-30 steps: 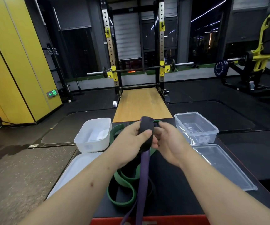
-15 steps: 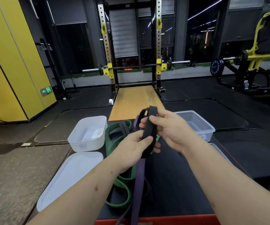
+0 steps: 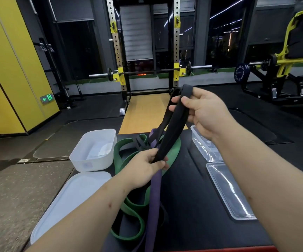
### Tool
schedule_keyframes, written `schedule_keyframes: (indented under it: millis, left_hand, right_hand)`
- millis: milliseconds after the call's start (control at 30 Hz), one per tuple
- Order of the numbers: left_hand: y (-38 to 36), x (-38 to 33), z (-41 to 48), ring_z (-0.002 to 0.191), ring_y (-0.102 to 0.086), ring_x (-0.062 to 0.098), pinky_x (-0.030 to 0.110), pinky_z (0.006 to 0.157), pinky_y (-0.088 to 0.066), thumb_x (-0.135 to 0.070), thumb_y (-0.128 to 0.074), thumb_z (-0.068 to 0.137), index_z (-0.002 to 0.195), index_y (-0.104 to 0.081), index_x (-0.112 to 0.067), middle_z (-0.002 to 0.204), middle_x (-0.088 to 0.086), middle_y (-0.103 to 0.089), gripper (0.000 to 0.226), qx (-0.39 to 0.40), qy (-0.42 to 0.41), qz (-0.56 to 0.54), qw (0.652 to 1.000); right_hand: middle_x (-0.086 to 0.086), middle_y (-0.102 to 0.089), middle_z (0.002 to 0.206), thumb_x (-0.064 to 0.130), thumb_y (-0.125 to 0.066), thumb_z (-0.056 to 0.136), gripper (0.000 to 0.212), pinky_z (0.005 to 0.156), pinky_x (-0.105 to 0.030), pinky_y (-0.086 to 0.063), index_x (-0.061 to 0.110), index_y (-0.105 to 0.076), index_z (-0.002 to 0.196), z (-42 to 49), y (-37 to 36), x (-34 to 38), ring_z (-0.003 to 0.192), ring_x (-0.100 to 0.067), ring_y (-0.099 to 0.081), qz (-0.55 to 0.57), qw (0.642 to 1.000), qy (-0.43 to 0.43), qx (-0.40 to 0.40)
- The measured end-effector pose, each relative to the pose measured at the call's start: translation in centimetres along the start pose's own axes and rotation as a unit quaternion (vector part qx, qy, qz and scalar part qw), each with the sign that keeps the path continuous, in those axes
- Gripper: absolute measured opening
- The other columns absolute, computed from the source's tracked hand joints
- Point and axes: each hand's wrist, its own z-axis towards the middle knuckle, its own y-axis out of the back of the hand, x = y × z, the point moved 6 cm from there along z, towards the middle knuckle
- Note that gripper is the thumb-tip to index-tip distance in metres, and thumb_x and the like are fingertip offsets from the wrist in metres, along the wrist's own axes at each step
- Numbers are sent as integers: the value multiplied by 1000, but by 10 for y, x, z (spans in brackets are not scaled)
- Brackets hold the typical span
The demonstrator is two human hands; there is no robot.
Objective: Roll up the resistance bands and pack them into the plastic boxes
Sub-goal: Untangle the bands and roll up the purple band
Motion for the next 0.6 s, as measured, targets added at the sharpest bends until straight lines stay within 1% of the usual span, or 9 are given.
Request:
schedule_keyframes:
  millis: [33,100,167,233,267,333,433,533,600]
  left_hand:
    - [1,6,1,98,-72,10,35,99,-53,-11,-61,99,103,-70,-21,98,-4,-77,14,-6,6,22,1000]
    - [5,17,3,99,-70,10,38,97,-54,-18,-61,99,100,-69,-28,98,-8,-75,13,-18,23,65,997]
    - [8,24,5,97,-68,8,36,93,-55,-23,-60,100,100,-68,-32,99,-11,-74,12,-30,37,88,995]
    - [7,27,7,92,-67,0,30,91,-52,-21,-57,102,99,-68,-31,96,-14,-75,16,-27,47,91,994]
    - [4,27,7,91,-67,-1,29,91,-51,-19,-55,103,99,-68,-30,94,-15,-75,17,-17,50,88,995]
    - [-4,25,9,93,-69,3,23,92,-50,-15,-54,103,100,-67,-25,92,-11,-77,17,7,48,73,996]
    - [-16,21,8,90,-70,3,12,85,-48,-8,-54,103,104,-67,-14,94,0,-79,13,33,37,27,998]
    - [-25,17,8,90,-70,4,11,85,-48,-5,-55,102,106,-67,-10,95,6,-78,13,51,20,-2,999]
    - [-28,12,8,91,-70,6,13,86,-49,-4,-55,102,108,-67,-8,96,8,-78,14,57,8,-19,998]
  right_hand:
    - [-11,-77,106,1,-49,106,26,85,-47,-62,6,-60,129,4,1,3,98,-32,-77,-1,1000,5,-2]
    - [-11,-77,105,1,-49,105,25,86,-46,-62,8,-61,127,13,4,7,97,-31,-77,-1,1000,10,-11]
    - [-12,-77,106,1,-49,105,25,86,-46,-62,8,-62,125,22,8,5,97,-31,-77,-2,1000,6,-19]
    - [-12,-76,109,1,-49,106,25,87,-46,-62,8,-61,126,29,8,-3,98,-30,-77,-15,1000,-4,-17]
    - [-12,-76,110,2,-49,106,25,87,-45,-62,7,-61,128,32,6,-7,98,-29,-77,-24,1000,-9,-14]
    - [-10,-76,112,5,-49,107,26,89,-47,-62,5,-60,130,38,3,-15,100,-28,-77,-39,999,-15,-12]
    - [-9,-75,115,9,-49,107,23,93,-51,-60,6,-61,126,43,-2,-24,101,-26,-76,-62,998,-22,-7]
    - [-9,-75,114,14,-52,107,19,96,-56,-58,7,-65,119,46,-5,-34,101,-28,-76,-60,998,-31,-3]
    - [-11,-75,114,21,-54,107,21,95,-57,-58,6,-66,117,45,-8,-39,100,-28,-76,-59,997,-47,3]
